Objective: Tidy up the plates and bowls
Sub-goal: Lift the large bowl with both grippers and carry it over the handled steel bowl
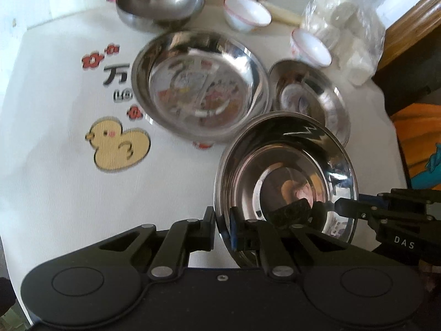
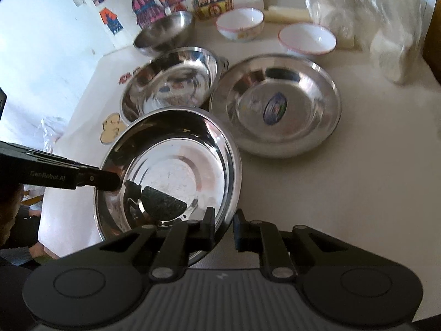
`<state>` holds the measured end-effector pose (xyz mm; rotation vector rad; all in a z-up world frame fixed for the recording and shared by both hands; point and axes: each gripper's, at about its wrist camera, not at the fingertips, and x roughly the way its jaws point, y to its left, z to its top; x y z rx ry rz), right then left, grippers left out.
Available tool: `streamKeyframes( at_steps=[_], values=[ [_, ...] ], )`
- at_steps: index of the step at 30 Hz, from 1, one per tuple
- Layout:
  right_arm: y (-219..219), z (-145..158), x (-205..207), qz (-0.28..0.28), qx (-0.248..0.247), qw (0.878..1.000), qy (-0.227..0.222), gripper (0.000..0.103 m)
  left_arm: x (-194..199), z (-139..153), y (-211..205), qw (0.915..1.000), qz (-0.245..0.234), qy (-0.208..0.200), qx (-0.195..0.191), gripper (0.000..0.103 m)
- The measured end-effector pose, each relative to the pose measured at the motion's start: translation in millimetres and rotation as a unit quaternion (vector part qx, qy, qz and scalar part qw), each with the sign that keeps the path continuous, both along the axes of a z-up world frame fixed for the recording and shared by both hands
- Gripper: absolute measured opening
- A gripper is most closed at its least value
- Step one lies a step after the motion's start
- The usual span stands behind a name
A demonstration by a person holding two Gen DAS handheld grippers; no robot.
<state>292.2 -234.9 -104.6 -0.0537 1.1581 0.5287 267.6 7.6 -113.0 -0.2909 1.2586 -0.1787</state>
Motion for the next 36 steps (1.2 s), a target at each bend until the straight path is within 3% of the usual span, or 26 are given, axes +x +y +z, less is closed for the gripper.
streamKeyframes(
  at_steps=[8, 14, 24, 36],
  values=[
    [6, 22, 34, -0.006, 0.022, 0.999, -0.026, 0.015, 27, 27, 8, 0.9982, 0.038, -0.042, 0.017, 0.011],
    [35, 21, 74, 0.022, 0.023, 0.999, -0.032, 0.015, 49, 26, 27, 0.9951, 0.076, -0.05, 0.038, 0.011],
    [77, 6, 117, 0.058, -0.001, 0.998, -0.022, 0.015, 78, 14, 47, 0.9921, 0.101, -0.033, 0.066, 0.012],
    [110, 3, 135, 0.074, -0.039, 0.996, -0.014, 0.015, 98, 0, 49, 0.9904, 0.098, -0.005, 0.097, 0.015]
  ],
)
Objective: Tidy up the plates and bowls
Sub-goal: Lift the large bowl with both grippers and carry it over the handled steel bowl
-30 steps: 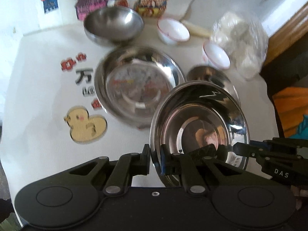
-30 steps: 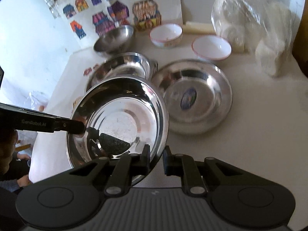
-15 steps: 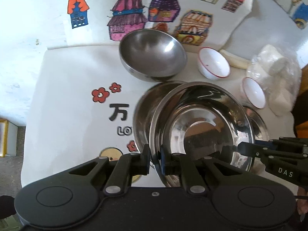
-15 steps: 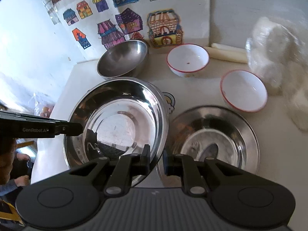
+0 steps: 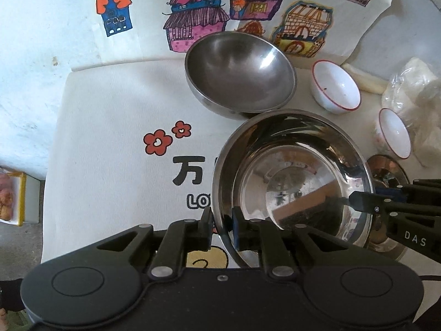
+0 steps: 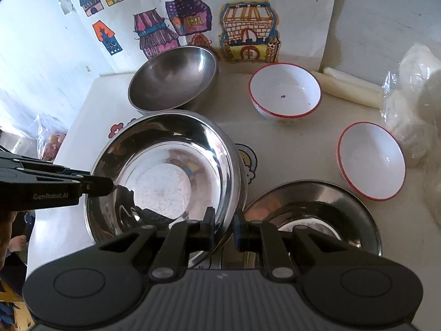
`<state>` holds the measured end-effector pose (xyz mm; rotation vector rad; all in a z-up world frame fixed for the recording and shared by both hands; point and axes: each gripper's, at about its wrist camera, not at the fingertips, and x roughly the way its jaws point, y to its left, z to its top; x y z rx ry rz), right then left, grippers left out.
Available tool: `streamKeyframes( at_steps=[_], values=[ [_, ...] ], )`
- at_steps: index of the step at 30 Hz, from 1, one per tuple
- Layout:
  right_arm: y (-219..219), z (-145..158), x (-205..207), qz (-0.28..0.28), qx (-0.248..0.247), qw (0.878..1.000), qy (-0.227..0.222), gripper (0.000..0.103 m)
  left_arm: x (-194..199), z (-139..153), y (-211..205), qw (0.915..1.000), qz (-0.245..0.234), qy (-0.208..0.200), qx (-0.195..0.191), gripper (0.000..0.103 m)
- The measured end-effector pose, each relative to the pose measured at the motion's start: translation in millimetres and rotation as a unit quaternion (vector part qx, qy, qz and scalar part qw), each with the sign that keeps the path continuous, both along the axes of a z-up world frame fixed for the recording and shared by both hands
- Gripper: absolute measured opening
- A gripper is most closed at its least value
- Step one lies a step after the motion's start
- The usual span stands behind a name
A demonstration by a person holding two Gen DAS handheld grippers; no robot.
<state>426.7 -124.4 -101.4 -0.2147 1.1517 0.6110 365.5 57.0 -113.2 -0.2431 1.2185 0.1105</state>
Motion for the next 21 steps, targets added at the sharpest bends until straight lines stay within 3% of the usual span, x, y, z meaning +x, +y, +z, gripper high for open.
streamKeyframes(
  at_steps=[21],
  values=[
    [15, -3, 0, 0.01, -0.047, 0.999, -0.008, 0.017, 6, -13, -5, 0.9995, -0.008, 0.028, 0.012, 0.018]
  ],
)
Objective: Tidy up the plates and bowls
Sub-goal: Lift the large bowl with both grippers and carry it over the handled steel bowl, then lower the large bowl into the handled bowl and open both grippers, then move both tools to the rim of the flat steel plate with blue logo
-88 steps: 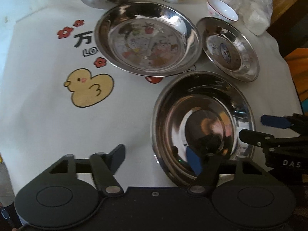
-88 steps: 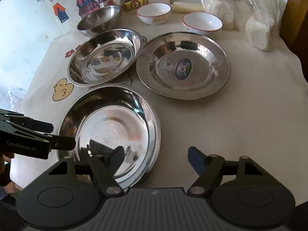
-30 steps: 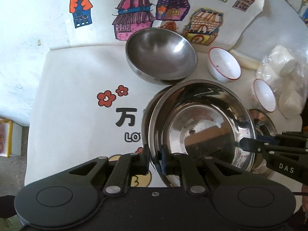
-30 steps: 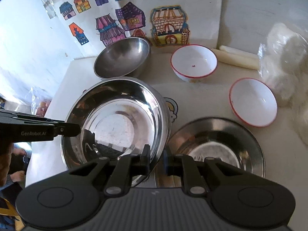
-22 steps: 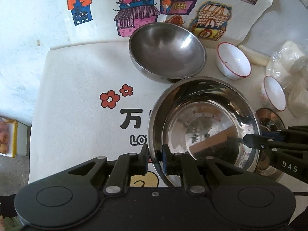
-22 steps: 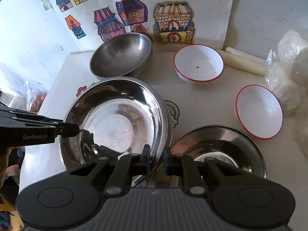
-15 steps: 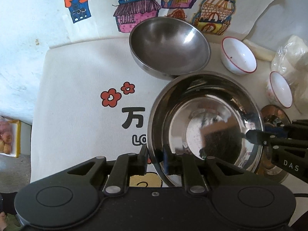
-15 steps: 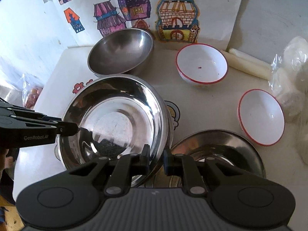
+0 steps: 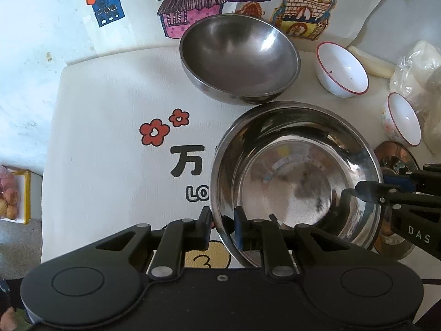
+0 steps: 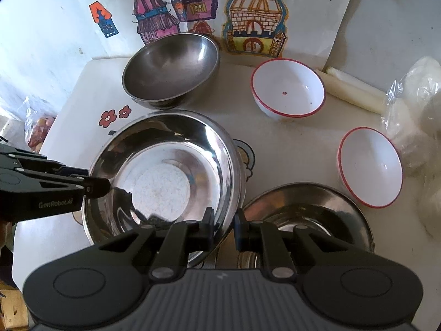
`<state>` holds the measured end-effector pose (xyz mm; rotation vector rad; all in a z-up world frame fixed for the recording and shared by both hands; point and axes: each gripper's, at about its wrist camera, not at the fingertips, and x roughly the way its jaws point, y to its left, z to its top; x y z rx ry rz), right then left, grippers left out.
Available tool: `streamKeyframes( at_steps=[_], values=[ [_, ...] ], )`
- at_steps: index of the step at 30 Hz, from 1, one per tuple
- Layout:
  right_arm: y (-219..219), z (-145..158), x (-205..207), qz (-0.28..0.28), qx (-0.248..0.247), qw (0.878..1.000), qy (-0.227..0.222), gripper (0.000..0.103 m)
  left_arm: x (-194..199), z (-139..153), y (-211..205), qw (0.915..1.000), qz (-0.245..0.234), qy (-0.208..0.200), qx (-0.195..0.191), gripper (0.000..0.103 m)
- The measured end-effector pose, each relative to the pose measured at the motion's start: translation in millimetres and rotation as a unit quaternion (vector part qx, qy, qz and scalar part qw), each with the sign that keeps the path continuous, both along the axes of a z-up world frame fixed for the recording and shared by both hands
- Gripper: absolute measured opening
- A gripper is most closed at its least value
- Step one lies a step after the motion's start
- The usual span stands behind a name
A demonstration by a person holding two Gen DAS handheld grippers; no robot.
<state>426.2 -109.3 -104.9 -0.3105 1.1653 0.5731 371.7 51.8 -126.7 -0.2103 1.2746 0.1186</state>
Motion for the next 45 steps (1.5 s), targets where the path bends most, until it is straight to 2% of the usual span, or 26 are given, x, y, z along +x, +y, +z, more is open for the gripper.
streamKeyframes(
  at_steps=[8, 10, 13, 15, 17, 19, 21, 27, 30, 34, 37, 42, 45],
  values=[
    [5, 0, -1, 0.006, -0.01, 1.0, -0.027, 0.017, 1, -1, -1, 1.0, 0.004, -0.002, 0.006, 0.018],
    [6, -1, -3, 0.007, -0.013, 0.999, -0.03, 0.025, 0, 0, -2, 1.0, 0.005, -0.004, 0.007, 0.019],
    [1, -2, -5, 0.002, -0.004, 1.0, -0.028, 0.027, -3, 3, -5, 0.9999, 0.008, -0.007, 0.009, 0.021],
    [-1, 0, -8, 0.002, 0.001, 0.999, -0.032, 0.031, -5, 6, -6, 0.9998, 0.011, -0.009, 0.01, 0.034],
    [-3, 2, -11, 0.001, 0.004, 0.999, -0.037, 0.034, -8, 11, -7, 0.9997, 0.015, -0.014, 0.012, 0.042],
    [-7, 5, -15, -0.005, 0.012, 0.999, -0.042, 0.044, -12, 16, -9, 0.9995, 0.019, -0.022, 0.014, 0.052],
    [-13, 11, -19, -0.012, 0.024, 0.998, -0.05, 0.049, -17, 22, -11, 0.999, 0.025, -0.035, 0.013, 0.068],
    [-34, 31, -41, -0.043, 0.054, 0.994, -0.08, 0.071, -31, 37, -20, 0.9975, 0.032, -0.062, 0.006, 0.087],
    [-47, 40, -53, -0.065, 0.068, 0.992, -0.09, 0.083, -37, 40, -24, 0.9968, 0.033, -0.072, -0.013, 0.096],
    [-65, 49, -72, -0.092, 0.076, 0.988, -0.097, 0.098, -47, 42, -32, 0.9951, 0.025, -0.078, -0.056, 0.102],
    [-78, 51, -88, -0.11, 0.075, 0.986, -0.099, 0.103, -54, 37, -43, 0.9937, 0.015, -0.07, -0.087, 0.102],
    [-106, 45, -102, -0.14, 0.058, 0.984, -0.09, 0.103, -57, 23, -62, 0.9892, 0.004, -0.043, -0.14, 0.102],
    [-122, 40, -107, -0.154, 0.05, 0.984, -0.082, 0.103, -56, 19, -76, 0.9883, -0.004, -0.048, -0.145, 0.102]
  ],
)
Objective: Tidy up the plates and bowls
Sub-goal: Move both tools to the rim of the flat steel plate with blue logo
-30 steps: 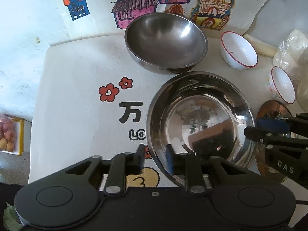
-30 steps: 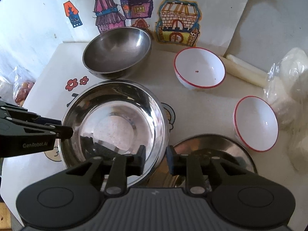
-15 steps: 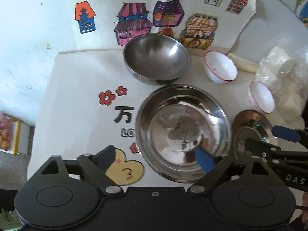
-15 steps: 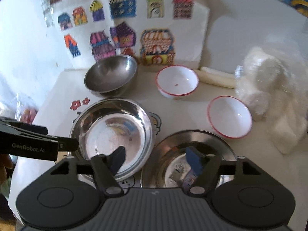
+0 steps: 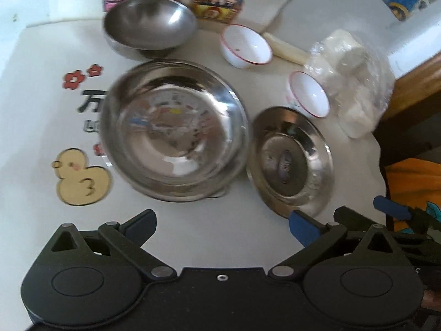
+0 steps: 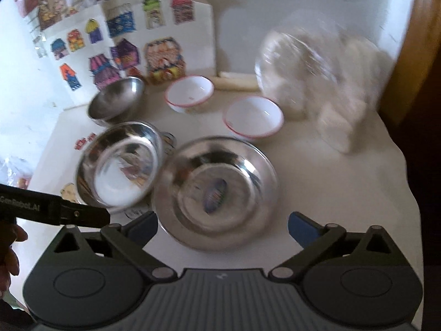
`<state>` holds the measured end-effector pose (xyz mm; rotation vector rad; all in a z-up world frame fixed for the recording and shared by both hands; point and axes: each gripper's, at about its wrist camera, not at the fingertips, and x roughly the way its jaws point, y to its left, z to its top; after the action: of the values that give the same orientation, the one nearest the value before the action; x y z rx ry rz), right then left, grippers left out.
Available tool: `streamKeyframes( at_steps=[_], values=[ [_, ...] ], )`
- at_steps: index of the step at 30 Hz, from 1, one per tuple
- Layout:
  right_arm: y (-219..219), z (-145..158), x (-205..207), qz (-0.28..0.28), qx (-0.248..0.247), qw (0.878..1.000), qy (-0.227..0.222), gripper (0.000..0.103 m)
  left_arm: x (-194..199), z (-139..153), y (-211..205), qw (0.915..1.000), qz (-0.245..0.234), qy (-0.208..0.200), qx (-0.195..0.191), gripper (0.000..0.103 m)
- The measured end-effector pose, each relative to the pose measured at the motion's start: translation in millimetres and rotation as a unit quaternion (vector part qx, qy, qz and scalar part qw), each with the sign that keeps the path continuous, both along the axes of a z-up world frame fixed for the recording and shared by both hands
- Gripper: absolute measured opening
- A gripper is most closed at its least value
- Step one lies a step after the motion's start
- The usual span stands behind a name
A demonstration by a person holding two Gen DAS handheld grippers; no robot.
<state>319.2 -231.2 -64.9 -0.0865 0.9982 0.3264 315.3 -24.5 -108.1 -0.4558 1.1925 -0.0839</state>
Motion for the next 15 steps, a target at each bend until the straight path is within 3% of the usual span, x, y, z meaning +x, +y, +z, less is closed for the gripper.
streamKeyframes(
  at_steps=[15],
  values=[
    [-55, -25, 24, -0.005, -0.038, 0.999, 0.035, 0.103, 25, -24, -46, 0.9975, 0.053, 0.045, 0.013, 0.102]
  ],
)
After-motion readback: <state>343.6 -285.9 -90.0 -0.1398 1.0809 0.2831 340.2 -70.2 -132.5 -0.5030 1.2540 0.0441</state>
